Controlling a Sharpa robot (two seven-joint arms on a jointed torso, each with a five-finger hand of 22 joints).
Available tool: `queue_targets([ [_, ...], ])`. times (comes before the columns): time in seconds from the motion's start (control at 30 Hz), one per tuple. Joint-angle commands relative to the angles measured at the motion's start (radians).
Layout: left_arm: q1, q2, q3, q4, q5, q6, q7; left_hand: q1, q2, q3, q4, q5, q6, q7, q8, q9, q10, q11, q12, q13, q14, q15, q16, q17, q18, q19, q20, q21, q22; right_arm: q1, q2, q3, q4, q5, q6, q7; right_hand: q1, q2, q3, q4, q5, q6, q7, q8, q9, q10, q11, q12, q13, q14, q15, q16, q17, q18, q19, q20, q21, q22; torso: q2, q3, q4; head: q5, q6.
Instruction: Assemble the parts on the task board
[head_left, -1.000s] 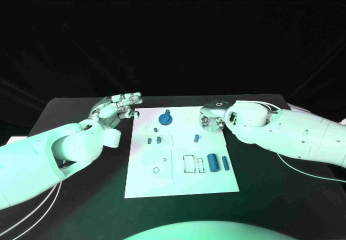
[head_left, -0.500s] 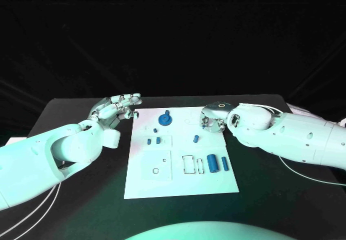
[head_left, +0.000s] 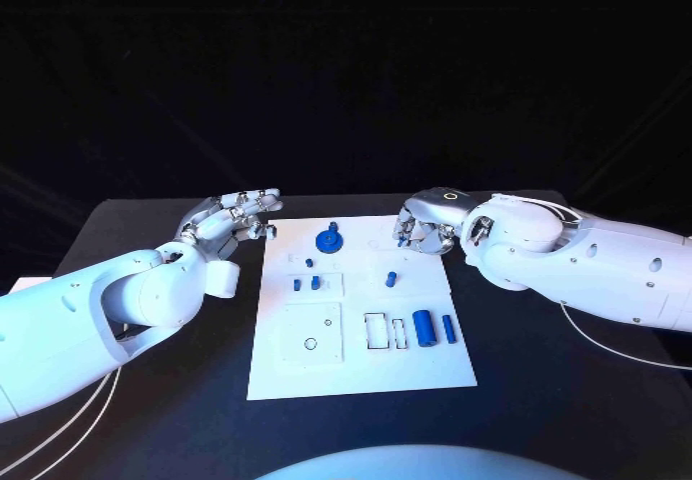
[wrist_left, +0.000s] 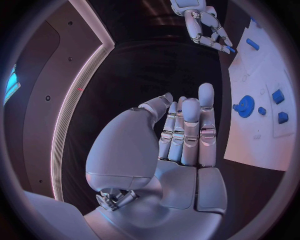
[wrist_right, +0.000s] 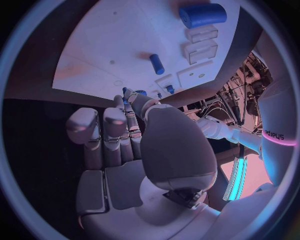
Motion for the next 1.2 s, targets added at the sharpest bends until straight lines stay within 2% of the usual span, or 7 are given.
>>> queue_targets([
  [0.03, 0.0, 0.003, 0.0, 0.0, -0.005, 0.018, 0.002, 0.006, 0.005, -0.005, 0.001, 0.004, -0.009, -0.001, 0.007, -0.002, -0.008, -0.001, 0.006, 0.002, 0.003, 0.001, 0.001, -0.001, 0.011, 0.005, -0.001, -0.007, -0.001, 0.002, 0.0, 0.0, 0.028, 0.068, -0.016, 0.004, -0.007, 0.005, 0.007, 0.001, -0.003, 0.008, -0.001, 0.004, 0.001, 0.009, 0.0, -0.004, 0.0, 0.024, -0.004, 0.005, 0.001, -0.003, 0.007, 0.002, 0.005, 0.001, 0.001, -0.0003, 0.0018, 0.006, 0.006],
  [0.13, 0.0, 0.005, 0.0, 0.0, -0.005, 0.02, 0.001, 0.006, 0.005, -0.005, 0.001, 0.004, -0.009, -0.001, 0.007, -0.002, -0.008, -0.001, 0.006, 0.002, 0.003, 0.001, 0.001, -0.001, 0.011, 0.005, -0.001, -0.007, -0.001, 0.0, 0.011, 0.0, 0.066, 0.099, -0.008, 0.009, -0.008, 0.005, 0.007, 0.001, -0.002, 0.007, 0.0, 0.004, 0.001, 0.01, 0.001, -0.005, -0.001, 0.024, -0.004, 0.004, 0.0, -0.003, 0.007, 0.002, 0.005, 0.002, 0.002, -0.0011, 0.0029, 0.025, 0.002],
  [0.3, 0.0, 0.008, 0.0, 0.0, -0.005, 0.022, 0.0, 0.006, 0.005, -0.005, 0.001, 0.004, -0.009, -0.001, 0.007, -0.002, -0.008, -0.001, 0.006, 0.002, 0.003, 0.001, 0.001, -0.001, 0.011, 0.005, -0.001, -0.007, -0.001, -0.012, 0.046, -0.002, 0.1, 0.126, 0.008, 0.014, -0.009, 0.005, 0.008, 0.0, 0.0, 0.007, 0.002, 0.003, 0.002, 0.01, 0.002, -0.006, -0.002, 0.023, -0.004, 0.004, 0.0, -0.003, 0.007, 0.002, 0.006, 0.002, 0.0, -0.0027, 0.0024, 0.044, -0.004],
  [0.53, 0.0, 0.009, 0.0, 0.005, -0.005, 0.024, -0.001, 0.007, 0.005, -0.005, 0.0, 0.004, -0.01, -0.001, 0.007, -0.002, -0.009, -0.001, 0.007, 0.002, 0.002, 0.001, 0.0, -0.002, 0.011, 0.005, -0.001, -0.007, -0.002, -0.055, 0.113, -0.009, 0.108, 0.099, 0.026, 0.025, -0.01, 0.005, 0.01, -0.001, 0.003, 0.005, 0.004, 0.002, 0.002, 0.01, 0.003, -0.009, -0.004, 0.022, -0.003, 0.005, 0.0, -0.003, 0.007, 0.002, 0.006, 0.002, 0.002, -0.0013, 0.0011, 0.079, -0.018],
  [0.7, 0.0, 0.01, 0.0, 0.009, -0.005, 0.024, -0.002, 0.007, 0.005, -0.005, 0.0, 0.004, -0.01, -0.001, 0.007, -0.002, -0.009, -0.001, 0.007, 0.002, 0.002, 0.001, 0.0, -0.002, 0.011, 0.005, -0.001, -0.007, -0.002, -0.086, 0.155, -0.014, 0.091, 0.061, 0.043, 0.029, -0.01, 0.005, 0.011, -0.003, 0.005, 0.003, 0.005, 0.0, 0.002, 0.009, 0.004, -0.011, -0.006, 0.022, -0.003, 0.004, -0.001, -0.003, 0.006, 0.003, 0.006, 0.002, 0.002, -0.0013, -0.0002, 0.089, -0.023],
  [0.93, 0.0, 0.013, 0.0, 0.013, -0.005, 0.026, -0.003, 0.007, 0.005, -0.005, 0.0, 0.004, -0.01, -0.001, 0.007, -0.002, -0.009, -0.001, 0.007, 0.002, 0.002, 0.001, 0.0, -0.002, 0.011, 0.005, -0.001, -0.007, -0.002, -0.113, 0.192, -0.019, 0.065, 0.02, 0.063, 0.025, -0.01, 0.005, 0.012, -0.004, 0.006, 0.002, 0.006, -0.001, 0.002, 0.009, 0.005, -0.013, -0.007, 0.022, -0.002, 0.005, -0.001, -0.003, 0.006, 0.003, 0.006, 0.001, 0.002, -0.0007, 0.0014, 0.094, -0.029],
  [1.2, 0.0, 0.014, 0.0, 0.013, -0.005, 0.028, -0.003, 0.007, 0.005, -0.005, 0.0, 0.004, -0.01, -0.001, 0.007, -0.002, -0.009, -0.001, 0.007, 0.002, 0.002, 0.001, 0.0, -0.002, 0.011, 0.005, -0.001, -0.007, -0.002, -0.123, 0.207, -0.021, 0.056, 0.0, 0.074, 0.019, -0.01, 0.005, 0.012, -0.004, 0.007, 0.002, 0.006, -0.001, 0.002, 0.009, 0.005, -0.013, -0.007, 0.022, -0.002, 0.005, -0.001, -0.003, 0.006, 0.003, 0.006, 0.002, 0.002, 0.0, 0.0008, 0.098, -0.034],
])
